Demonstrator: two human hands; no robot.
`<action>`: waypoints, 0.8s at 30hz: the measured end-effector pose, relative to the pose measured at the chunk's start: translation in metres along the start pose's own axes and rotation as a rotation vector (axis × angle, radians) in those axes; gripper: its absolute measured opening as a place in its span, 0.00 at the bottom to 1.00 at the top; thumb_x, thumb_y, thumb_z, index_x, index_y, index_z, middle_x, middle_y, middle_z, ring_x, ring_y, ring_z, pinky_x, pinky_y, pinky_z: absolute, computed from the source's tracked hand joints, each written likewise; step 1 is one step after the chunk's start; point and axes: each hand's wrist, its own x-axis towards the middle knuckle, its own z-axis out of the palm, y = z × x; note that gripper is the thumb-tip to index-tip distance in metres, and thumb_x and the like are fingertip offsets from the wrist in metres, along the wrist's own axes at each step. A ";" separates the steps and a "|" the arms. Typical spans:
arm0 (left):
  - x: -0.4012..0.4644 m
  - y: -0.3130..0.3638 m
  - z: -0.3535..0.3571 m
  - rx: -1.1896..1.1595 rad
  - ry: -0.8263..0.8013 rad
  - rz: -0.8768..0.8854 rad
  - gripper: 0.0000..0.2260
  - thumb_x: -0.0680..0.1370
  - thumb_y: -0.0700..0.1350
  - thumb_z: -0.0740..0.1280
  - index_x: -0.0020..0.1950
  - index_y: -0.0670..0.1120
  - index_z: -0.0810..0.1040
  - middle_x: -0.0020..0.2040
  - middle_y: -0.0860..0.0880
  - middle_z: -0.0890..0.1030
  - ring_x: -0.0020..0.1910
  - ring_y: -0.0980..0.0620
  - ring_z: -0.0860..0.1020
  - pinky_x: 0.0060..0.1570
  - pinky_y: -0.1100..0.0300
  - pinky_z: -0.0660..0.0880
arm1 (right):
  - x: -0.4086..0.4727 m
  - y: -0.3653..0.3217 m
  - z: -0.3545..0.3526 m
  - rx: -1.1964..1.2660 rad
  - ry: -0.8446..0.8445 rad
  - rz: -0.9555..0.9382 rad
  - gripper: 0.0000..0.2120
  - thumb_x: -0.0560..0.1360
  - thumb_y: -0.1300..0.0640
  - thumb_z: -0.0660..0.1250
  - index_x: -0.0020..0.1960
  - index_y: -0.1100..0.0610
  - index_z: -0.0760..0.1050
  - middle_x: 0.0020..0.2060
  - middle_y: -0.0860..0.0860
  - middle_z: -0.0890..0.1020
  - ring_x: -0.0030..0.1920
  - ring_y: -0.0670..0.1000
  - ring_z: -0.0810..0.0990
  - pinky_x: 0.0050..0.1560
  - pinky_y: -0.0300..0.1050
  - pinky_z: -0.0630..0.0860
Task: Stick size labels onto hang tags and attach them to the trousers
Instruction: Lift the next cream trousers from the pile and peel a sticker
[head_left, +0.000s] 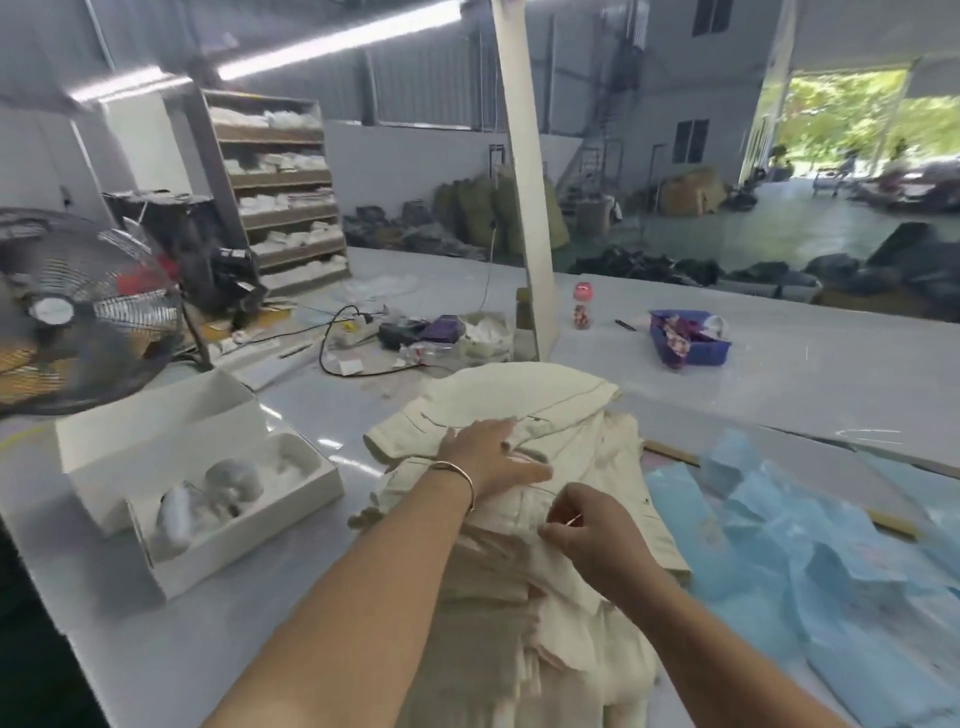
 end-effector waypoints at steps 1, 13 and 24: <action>0.014 0.003 0.004 0.058 -0.042 -0.015 0.42 0.66 0.72 0.67 0.76 0.55 0.62 0.73 0.49 0.69 0.71 0.47 0.67 0.70 0.49 0.63 | 0.008 0.001 0.002 -0.024 -0.026 0.020 0.07 0.70 0.60 0.70 0.37 0.54 0.73 0.34 0.46 0.77 0.36 0.46 0.74 0.38 0.42 0.69; 0.062 -0.001 -0.041 0.301 0.056 0.176 0.14 0.81 0.52 0.58 0.58 0.46 0.78 0.61 0.45 0.79 0.60 0.43 0.76 0.57 0.55 0.73 | 0.047 0.008 -0.011 0.189 0.076 0.111 0.08 0.72 0.58 0.70 0.37 0.59 0.74 0.31 0.54 0.79 0.30 0.48 0.74 0.34 0.44 0.71; -0.073 0.055 -0.083 0.088 -0.470 0.483 0.19 0.75 0.64 0.66 0.58 0.53 0.77 0.53 0.54 0.80 0.50 0.56 0.78 0.47 0.62 0.72 | 0.104 -0.001 -0.046 1.265 -0.187 0.456 0.14 0.75 0.54 0.64 0.48 0.66 0.80 0.37 0.60 0.85 0.35 0.58 0.85 0.33 0.49 0.82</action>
